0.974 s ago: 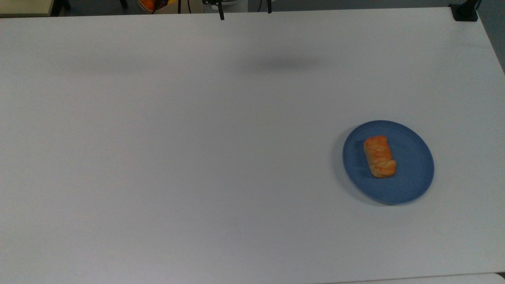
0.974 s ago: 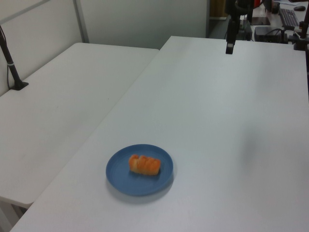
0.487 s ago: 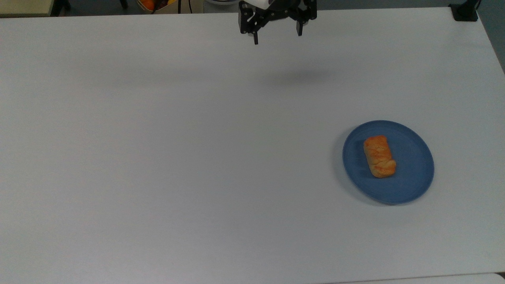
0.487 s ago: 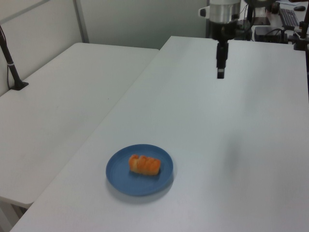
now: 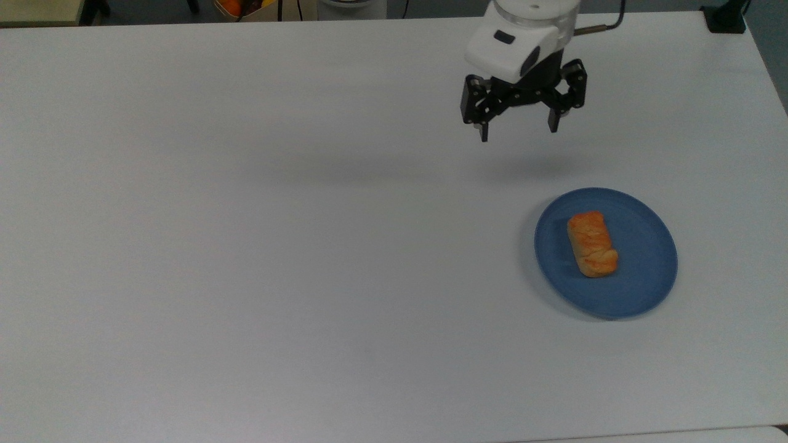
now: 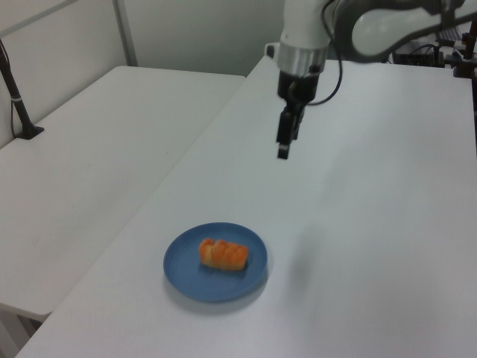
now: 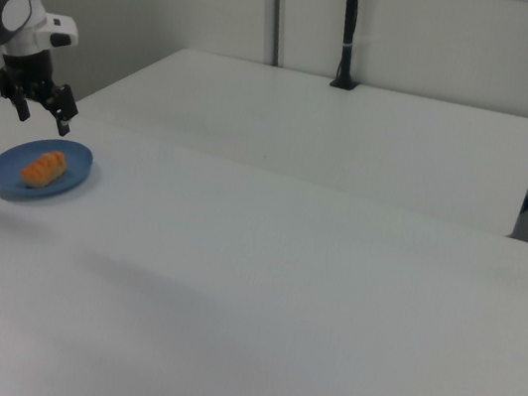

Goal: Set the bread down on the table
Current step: 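Move the open gripper over the orange bread on the blue plate, then lower the gripper and close it around the orange bread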

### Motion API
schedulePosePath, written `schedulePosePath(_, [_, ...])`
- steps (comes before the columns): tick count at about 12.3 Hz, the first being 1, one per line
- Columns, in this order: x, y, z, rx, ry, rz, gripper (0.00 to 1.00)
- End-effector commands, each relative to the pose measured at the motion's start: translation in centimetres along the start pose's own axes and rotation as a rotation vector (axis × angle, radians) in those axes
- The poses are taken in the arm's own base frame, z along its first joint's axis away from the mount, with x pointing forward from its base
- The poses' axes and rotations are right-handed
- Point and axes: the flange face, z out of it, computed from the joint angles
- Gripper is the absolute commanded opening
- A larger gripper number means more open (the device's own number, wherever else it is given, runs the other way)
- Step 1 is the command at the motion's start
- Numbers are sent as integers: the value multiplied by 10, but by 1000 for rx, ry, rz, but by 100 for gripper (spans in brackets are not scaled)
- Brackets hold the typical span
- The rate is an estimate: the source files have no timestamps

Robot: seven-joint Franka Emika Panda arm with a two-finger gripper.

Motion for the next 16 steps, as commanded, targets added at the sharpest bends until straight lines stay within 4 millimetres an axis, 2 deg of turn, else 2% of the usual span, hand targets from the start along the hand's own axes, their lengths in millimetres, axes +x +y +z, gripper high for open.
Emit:
schedulePosePath(1, [21,-42,38,15,120,43,100])
schedulePosePath(4, [28,-70,83,45,225,21,100])
schedulePosePath(9, [25,-99,144,44,309,-65,100])
schedulePosePath(13, [17,-118,169,35,347,-41,100])
schedulePosePath(16, [11,-123,193,-25,379,-64,100])
